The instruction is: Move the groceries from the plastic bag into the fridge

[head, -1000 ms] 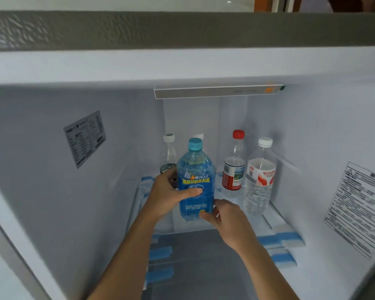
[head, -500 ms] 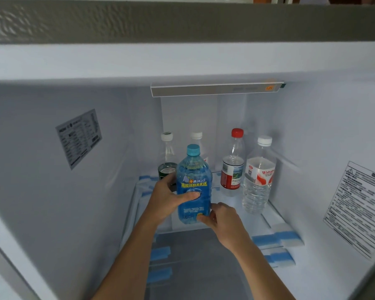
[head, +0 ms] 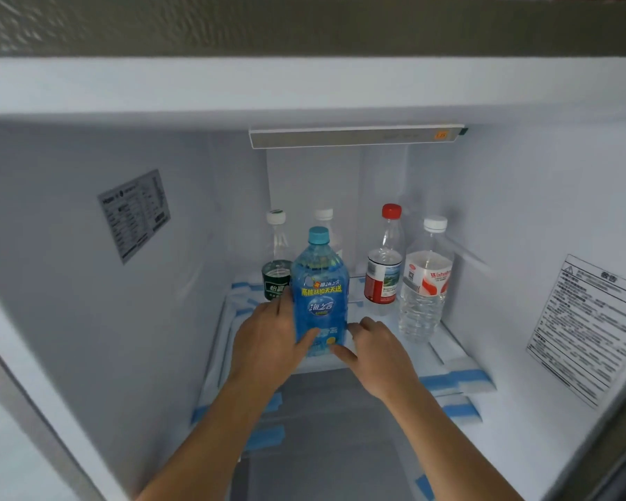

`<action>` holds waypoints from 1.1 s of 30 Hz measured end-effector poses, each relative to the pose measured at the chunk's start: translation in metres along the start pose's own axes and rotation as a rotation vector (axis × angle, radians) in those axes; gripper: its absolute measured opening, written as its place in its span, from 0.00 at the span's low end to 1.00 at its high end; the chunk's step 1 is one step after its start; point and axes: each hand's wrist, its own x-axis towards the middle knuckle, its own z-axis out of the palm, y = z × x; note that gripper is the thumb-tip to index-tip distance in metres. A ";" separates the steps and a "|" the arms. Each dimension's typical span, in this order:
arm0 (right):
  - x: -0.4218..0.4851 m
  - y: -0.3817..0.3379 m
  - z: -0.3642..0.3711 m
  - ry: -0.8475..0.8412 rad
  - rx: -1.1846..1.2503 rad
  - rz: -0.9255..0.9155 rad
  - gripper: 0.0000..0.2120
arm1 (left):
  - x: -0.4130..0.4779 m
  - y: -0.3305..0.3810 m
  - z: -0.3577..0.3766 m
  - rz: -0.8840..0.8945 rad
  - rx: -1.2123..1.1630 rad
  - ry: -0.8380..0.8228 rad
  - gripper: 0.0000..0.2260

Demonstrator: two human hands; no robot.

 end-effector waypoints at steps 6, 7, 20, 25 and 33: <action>-0.050 -0.001 0.001 0.250 -0.067 -0.087 0.23 | -0.062 0.007 -0.007 0.079 0.133 -0.042 0.30; -0.060 -0.002 0.001 0.256 -0.051 -0.101 0.24 | -0.072 0.011 -0.009 0.095 0.159 -0.050 0.30; -0.208 0.041 0.046 0.128 0.034 0.053 0.28 | -0.192 0.058 0.013 0.154 0.014 -0.243 0.31; -0.222 0.053 0.052 0.041 0.006 0.154 0.34 | -0.196 0.073 0.034 0.164 0.026 -0.428 0.32; -0.246 0.046 0.050 0.075 -0.055 0.293 0.35 | -0.193 0.090 0.051 0.337 -0.096 -0.404 0.31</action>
